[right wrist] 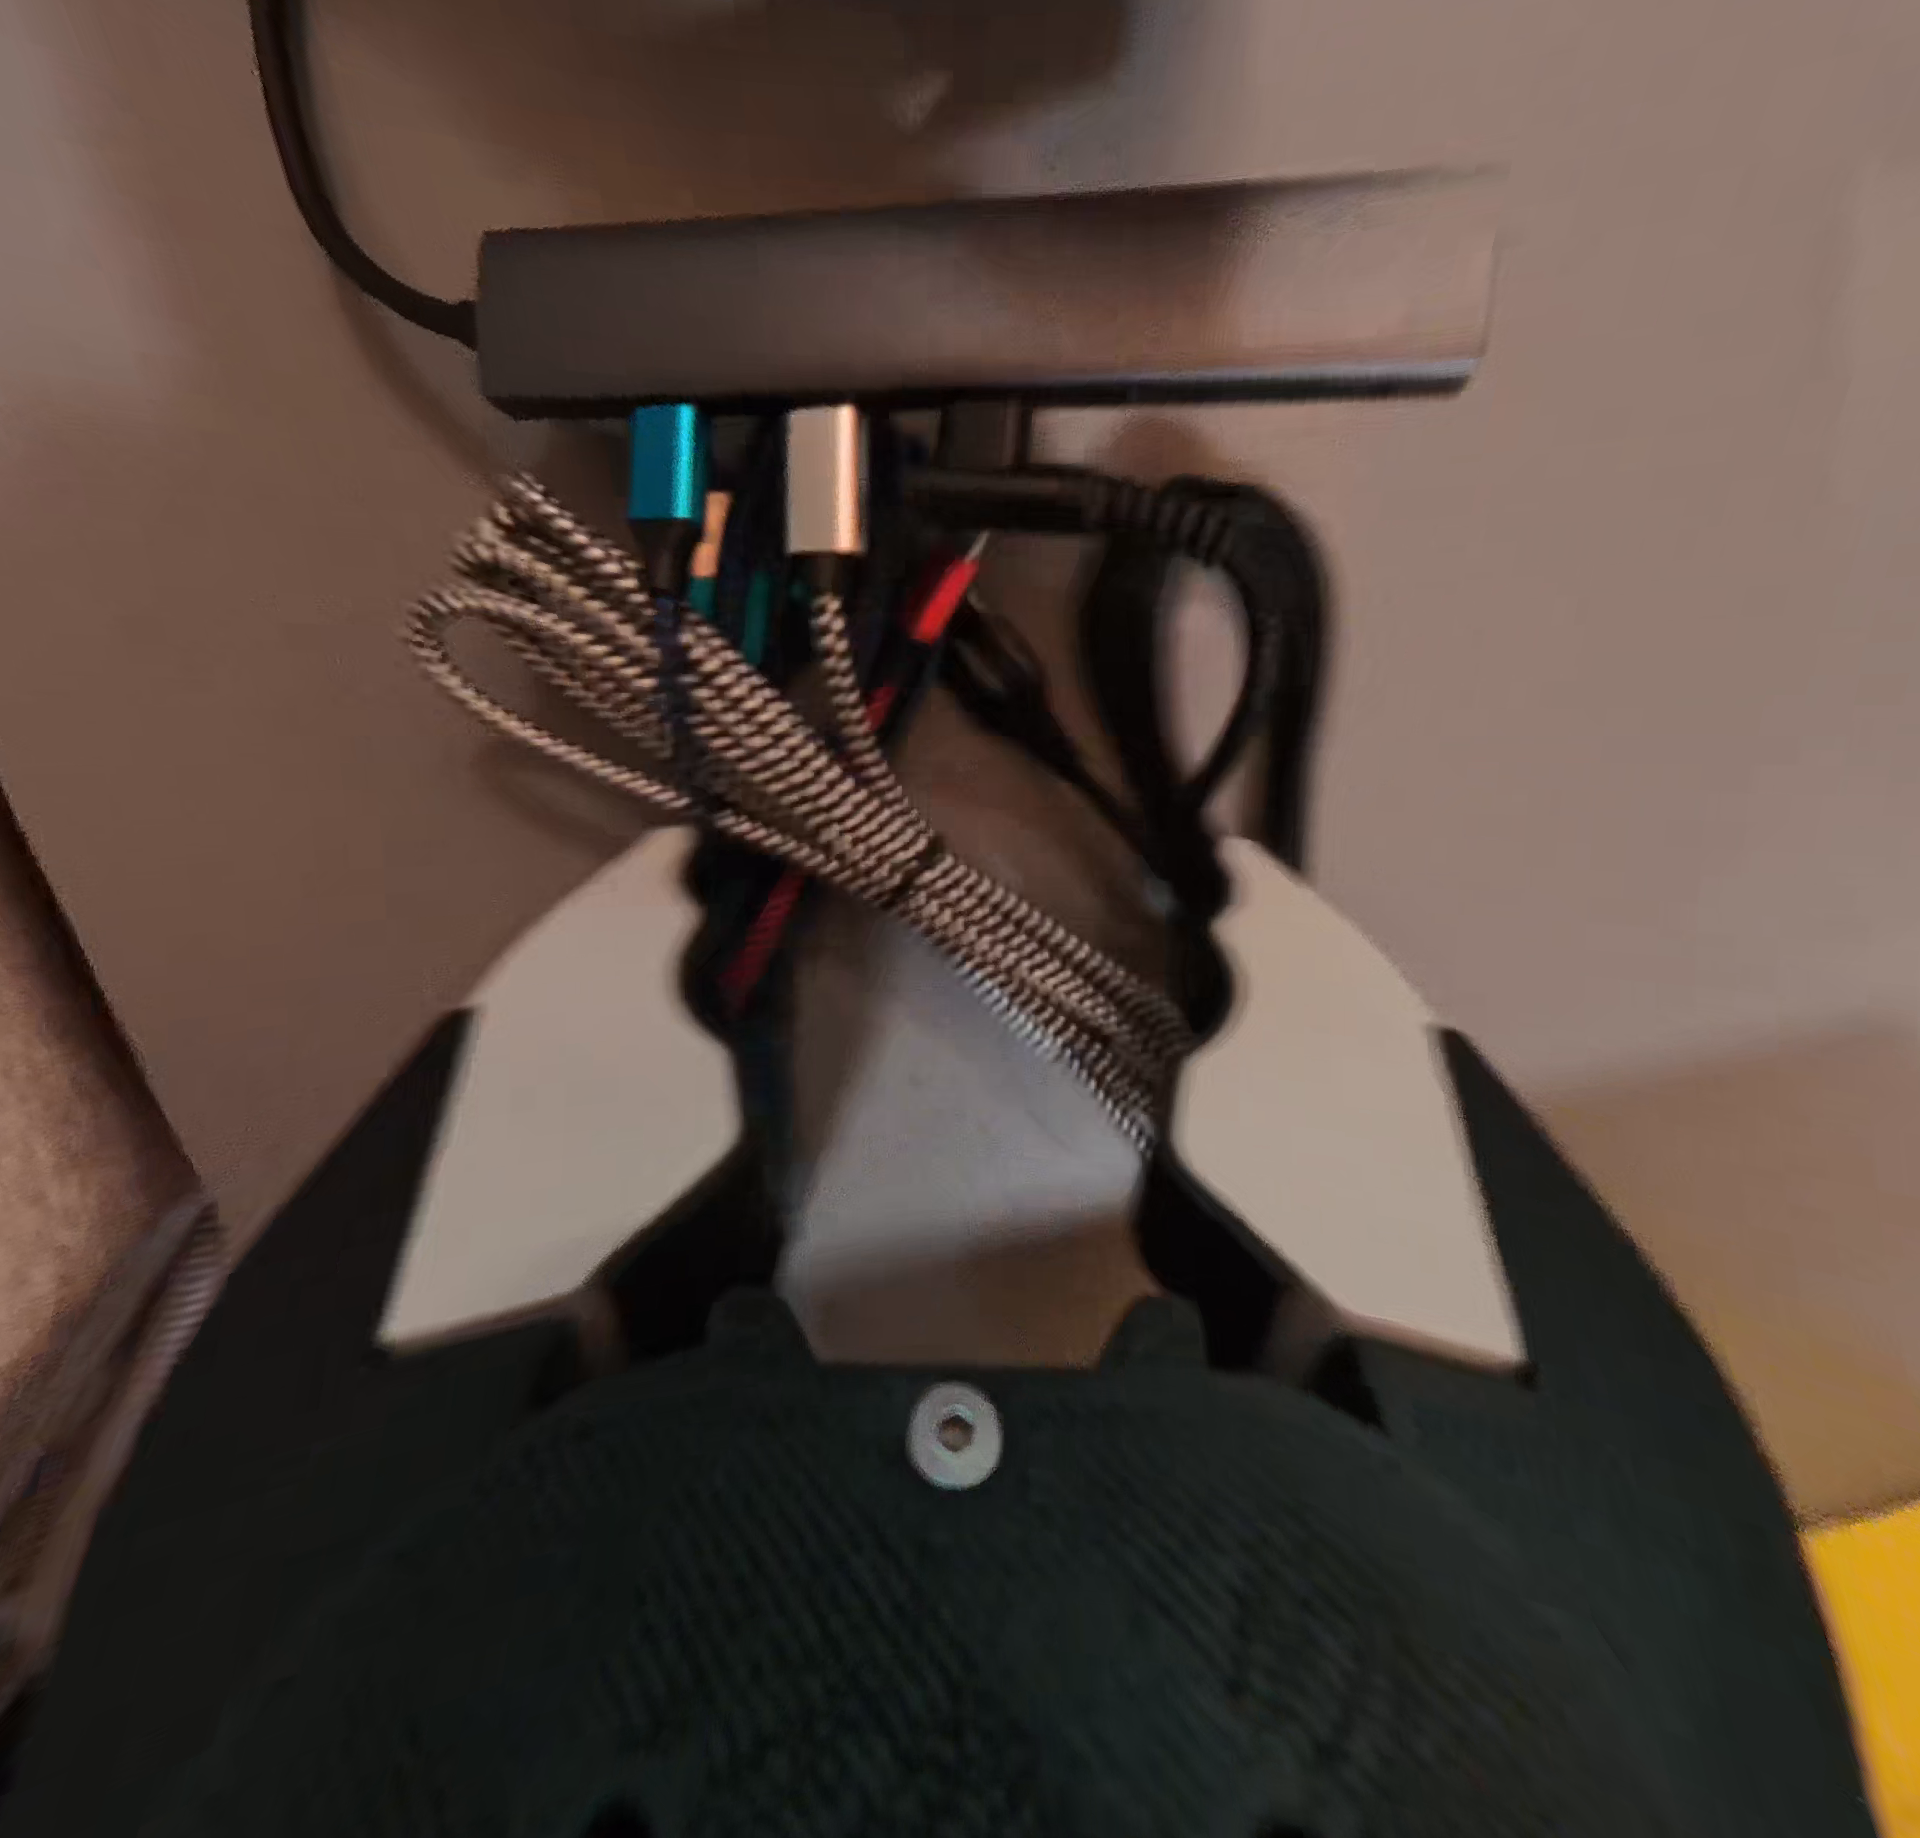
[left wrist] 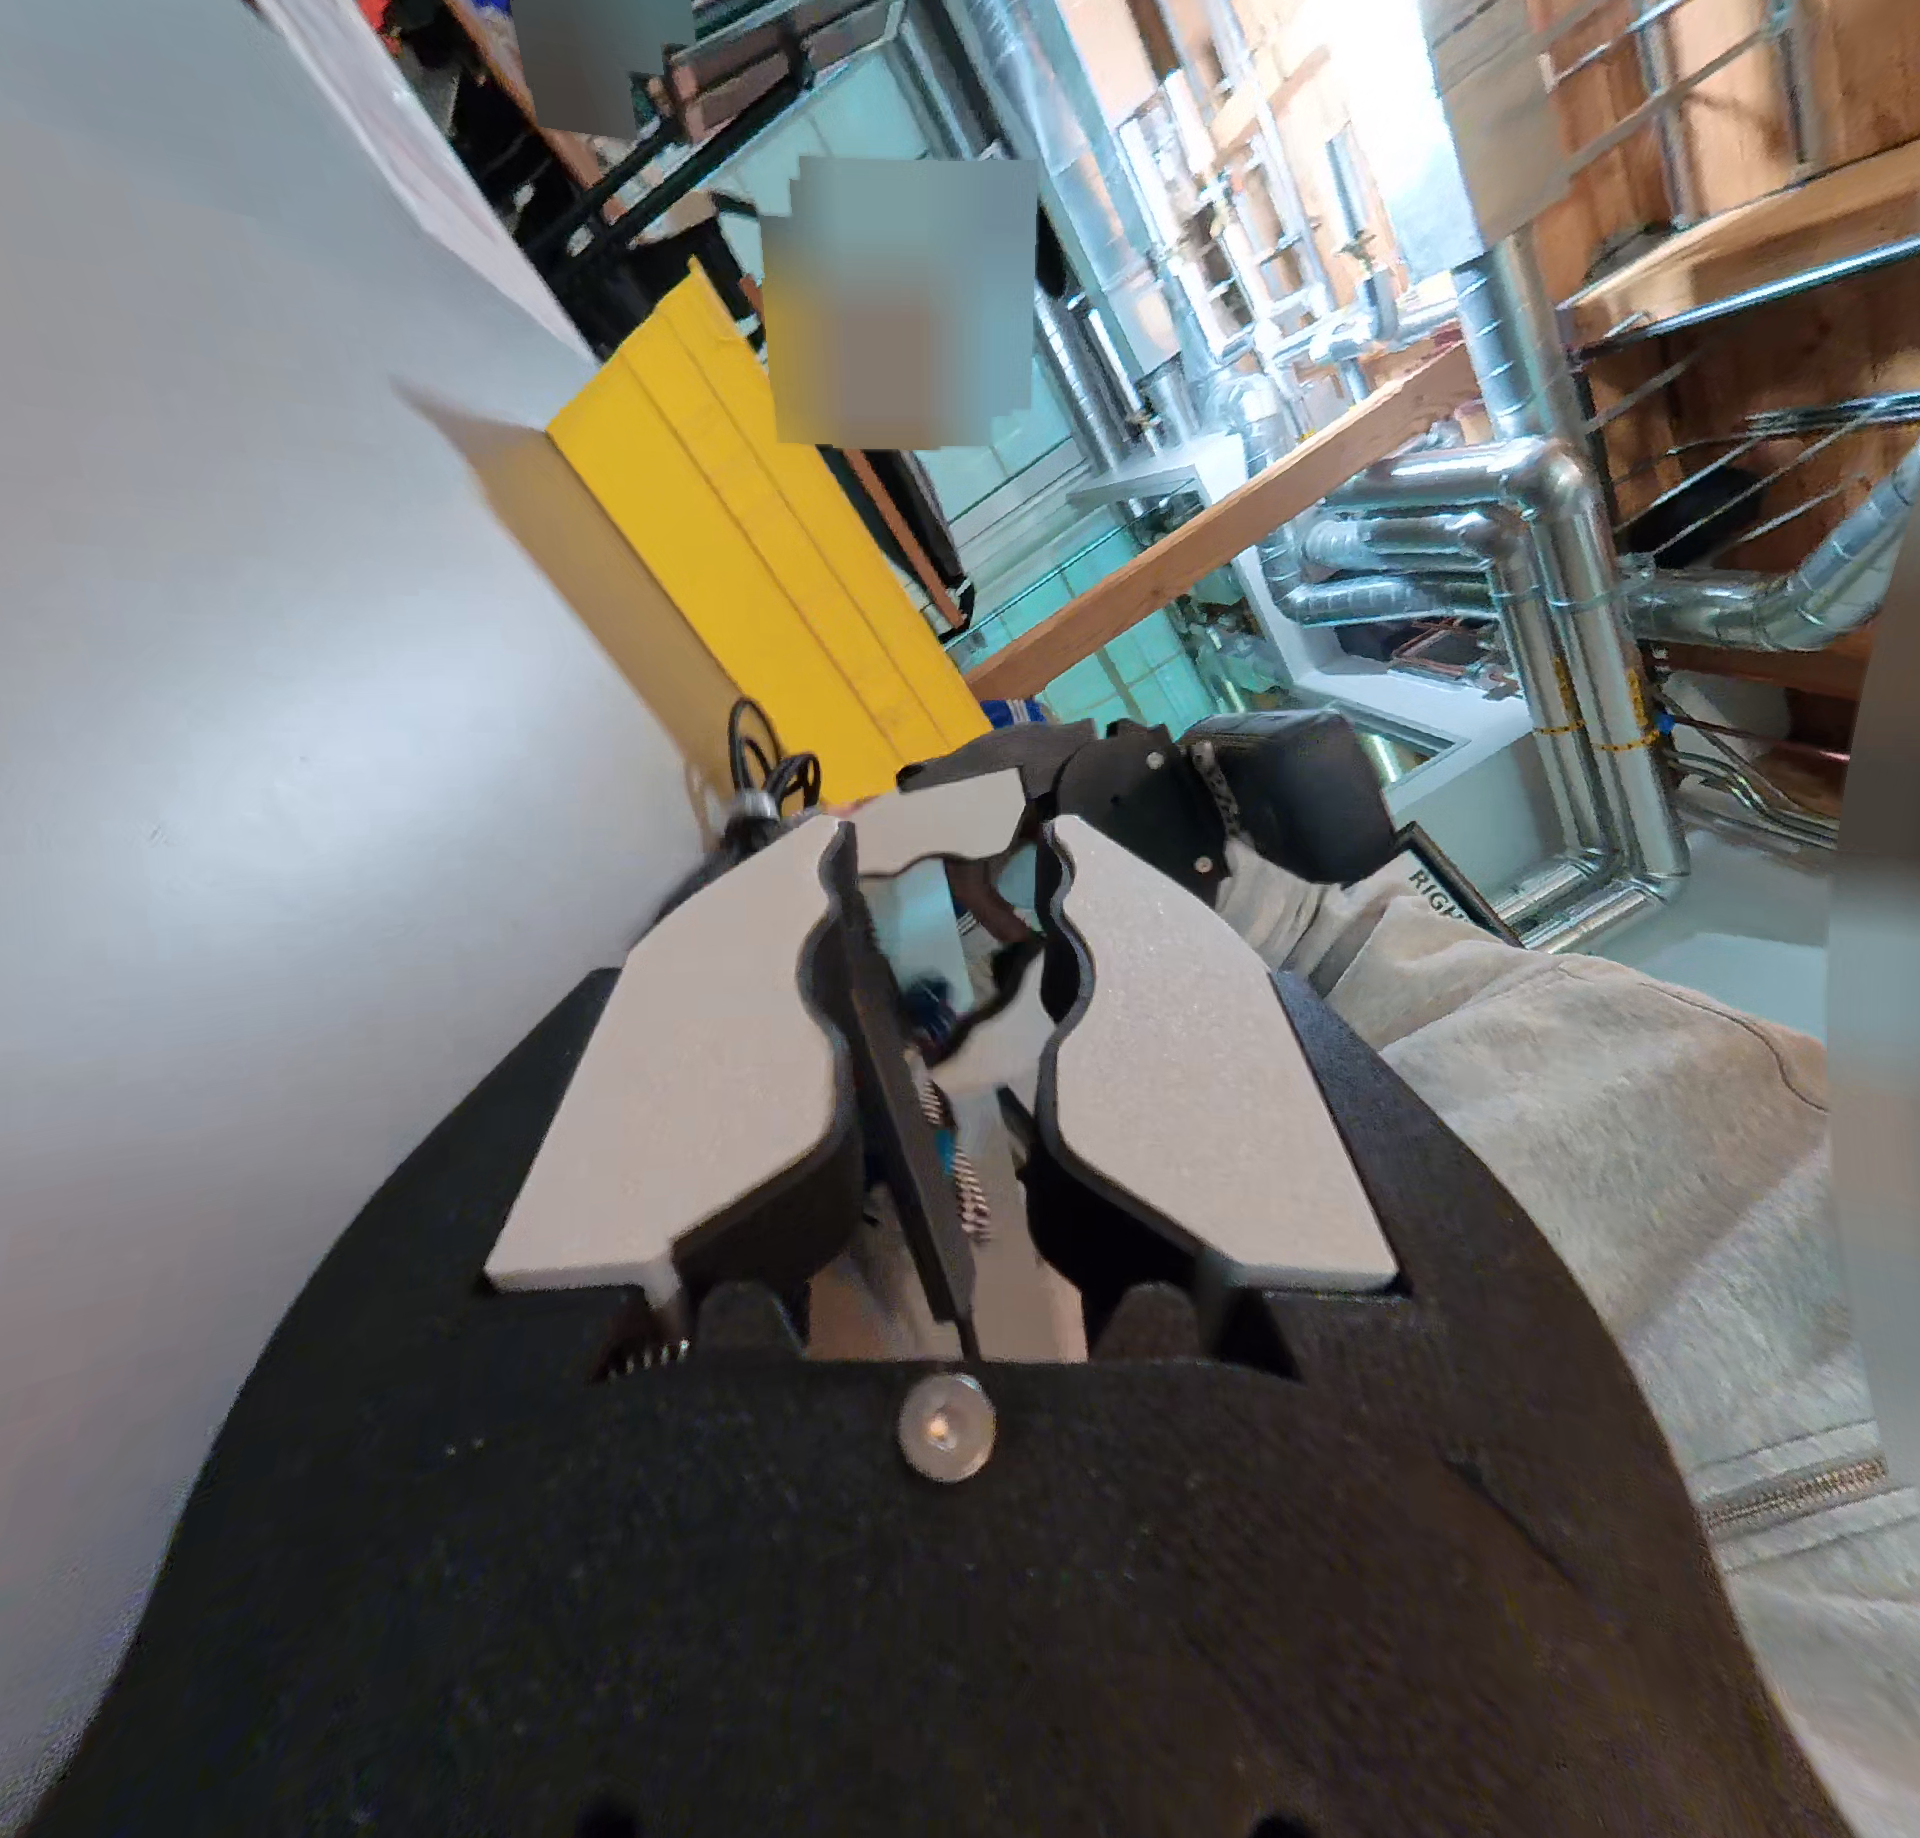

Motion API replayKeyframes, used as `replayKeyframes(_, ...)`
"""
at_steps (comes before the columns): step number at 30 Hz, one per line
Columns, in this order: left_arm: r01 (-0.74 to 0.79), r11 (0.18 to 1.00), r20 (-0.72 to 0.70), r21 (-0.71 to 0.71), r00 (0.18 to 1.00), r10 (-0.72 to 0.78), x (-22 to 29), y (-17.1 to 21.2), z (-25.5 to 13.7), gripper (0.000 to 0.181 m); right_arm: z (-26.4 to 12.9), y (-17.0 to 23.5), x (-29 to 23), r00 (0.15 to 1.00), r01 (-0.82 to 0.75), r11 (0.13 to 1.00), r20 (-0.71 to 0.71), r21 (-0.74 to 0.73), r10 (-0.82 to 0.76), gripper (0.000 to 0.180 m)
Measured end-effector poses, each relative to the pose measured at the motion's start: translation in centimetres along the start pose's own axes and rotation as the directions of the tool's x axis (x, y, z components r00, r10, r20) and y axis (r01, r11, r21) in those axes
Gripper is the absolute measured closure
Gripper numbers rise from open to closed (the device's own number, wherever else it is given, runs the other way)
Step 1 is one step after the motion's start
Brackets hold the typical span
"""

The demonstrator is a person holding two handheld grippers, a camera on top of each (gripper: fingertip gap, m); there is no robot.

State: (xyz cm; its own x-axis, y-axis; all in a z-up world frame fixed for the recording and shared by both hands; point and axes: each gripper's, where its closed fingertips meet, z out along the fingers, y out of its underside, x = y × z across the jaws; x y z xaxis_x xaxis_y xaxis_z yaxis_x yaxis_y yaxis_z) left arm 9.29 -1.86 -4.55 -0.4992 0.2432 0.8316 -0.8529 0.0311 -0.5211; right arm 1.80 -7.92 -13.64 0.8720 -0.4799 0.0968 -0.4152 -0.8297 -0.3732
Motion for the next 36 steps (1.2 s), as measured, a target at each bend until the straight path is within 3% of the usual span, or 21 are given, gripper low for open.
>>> replayKeyframes(1, -0.015, 0.999, -0.025, 0.030, 1.000, 0.016, 0.5, -0.4, -0.1, 0.148, -0.2, 0.1, 0.7, 0.999, 0.010, 1.000, -0.043, 0.009, -0.010, 0.117)
replayKeyframes(2, -0.023, 0.998, -0.048, 0.066, 0.998, 0.027, 0.9, -0.8, -0.3, 0.148, -0.3, 0.2, 1.5, 0.995, 0.035, 0.999, -0.093, 0.027, -0.032, 0.133)
replayKeyframes(8, -0.171, 0.933, -0.073, 0.316, 0.976, 0.203, 4.2, -4.5, -2.8, 0.146, -0.6, 0.5, 2.5, 0.988, 0.029, 0.997, -0.151, 0.076, -0.017, 0.145)
replayKeyframes(10, -0.286, 0.874, 0.029, 0.392, 0.954, 0.299, 5.0, -5.9, -4.4, 0.146, -1.2, 0.4, 3.0, 0.986, 0.008, 0.995, -0.166, 0.103, 0.010, 0.148)
replayKeyframes(12, -0.375, 0.819, 0.216, 0.434, 0.926, 0.310, 4.2, -7.3, -6.3, 0.149, -2.4, 0.1, 4.0, 0.981, -0.026, 0.989, -0.188, 0.146, 0.053, 0.150)
replayKeyframes(15, -0.476, 0.729, 0.364, 0.492, 0.873, 0.324, 3.9, -8.5, -8.9, 0.152, -6.2, -1.5, 6.2, 0.962, -0.087, 0.955, -0.225, 0.282, 0.154, 0.152)
replayKeyframes(22, -0.241, 0.873, 0.225, 0.424, 0.962, 0.156, 0.4, -6.2, -6.0, 0.150, -20.9, -3.4, 11.4, 0.867, -0.164, 0.729, -0.256, 0.665, 0.428, 0.152)
replayKeyframes(25, -0.148, 0.904, 0.171, 0.402, 0.982, 0.084, -0.4, -5.2, -4.8, 0.150, -25.9, -0.1, 13.4, 0.787, -0.214, 0.620, -0.243, 0.754, 0.568, 0.152)
replayKeyframes(28, -0.132, 0.923, 0.161, 0.362, 0.984, 0.078, -0.5, -4.6, -4.1, 0.149, -28.2, 5.8, 15.2, 0.657, -0.281, 0.548, -0.258, 0.788, 0.708, 0.152)
replayKeyframes(32, -0.138, 0.933, 0.171, 0.334, 0.982, 0.083, -0.7, -4.2, -3.7, 0.149, -26.5, 14.1, 15.7, 0.483, -0.437, 0.434, -0.202, 0.788, 0.852, 0.152)
replayKeyframes(36, -0.138, 0.936, 0.178, 0.323, 0.980, 0.083, -0.8, -4.1, -3.6, 0.149, -22.2, 19.7, 15.0, 0.393, -0.575, 0.367, -0.147, 0.731, 0.908, 0.153)
